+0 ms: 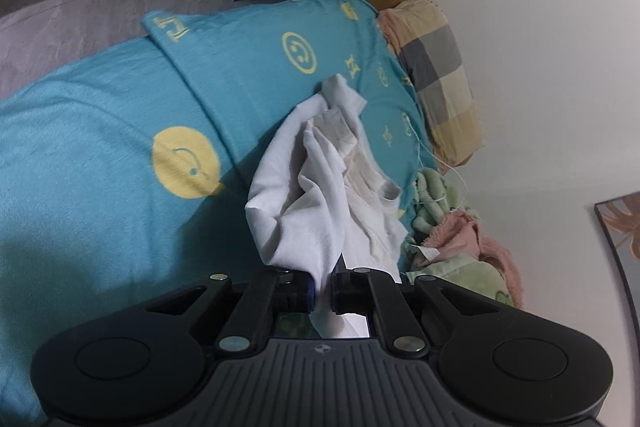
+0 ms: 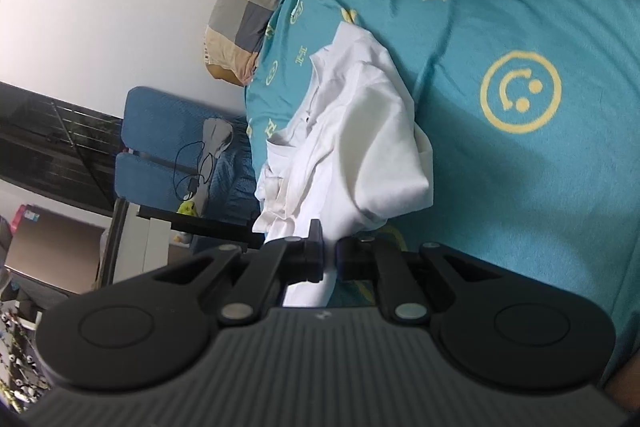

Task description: Fold clothes

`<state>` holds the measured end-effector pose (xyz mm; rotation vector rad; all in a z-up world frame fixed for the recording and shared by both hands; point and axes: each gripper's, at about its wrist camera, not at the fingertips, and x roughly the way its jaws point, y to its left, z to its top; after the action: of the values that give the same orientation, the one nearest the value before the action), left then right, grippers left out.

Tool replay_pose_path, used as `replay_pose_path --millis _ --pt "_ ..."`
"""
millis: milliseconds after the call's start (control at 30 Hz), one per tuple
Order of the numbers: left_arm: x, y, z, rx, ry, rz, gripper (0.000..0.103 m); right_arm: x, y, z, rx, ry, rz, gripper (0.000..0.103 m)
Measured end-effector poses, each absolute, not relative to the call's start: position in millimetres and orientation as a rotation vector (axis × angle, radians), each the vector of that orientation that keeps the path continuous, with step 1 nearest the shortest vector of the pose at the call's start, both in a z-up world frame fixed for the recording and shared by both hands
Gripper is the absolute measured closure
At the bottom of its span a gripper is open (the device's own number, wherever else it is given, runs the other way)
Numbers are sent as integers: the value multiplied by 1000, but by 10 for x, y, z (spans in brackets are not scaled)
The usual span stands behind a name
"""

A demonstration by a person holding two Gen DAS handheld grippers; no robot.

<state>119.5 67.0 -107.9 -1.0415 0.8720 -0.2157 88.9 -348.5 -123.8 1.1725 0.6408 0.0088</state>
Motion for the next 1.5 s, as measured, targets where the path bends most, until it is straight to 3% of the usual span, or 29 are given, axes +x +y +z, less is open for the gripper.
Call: replay_pose_path --millis 567,833,1233,1500 --pt "5 904 -153 -885 907 -287 97 -100 -3161 -461 960 615 50 95" --pt "-473 1040 147 -944 867 -322 97 -704 -3169 -293 1048 576 66 95" --pt "772 781 -92 -1043 915 -219 96 314 -3324 -441 1166 675 -1 94" --pt "1877 510 -578 -935 955 -193 94 1465 -3527 -960 1271 768 -57 94"
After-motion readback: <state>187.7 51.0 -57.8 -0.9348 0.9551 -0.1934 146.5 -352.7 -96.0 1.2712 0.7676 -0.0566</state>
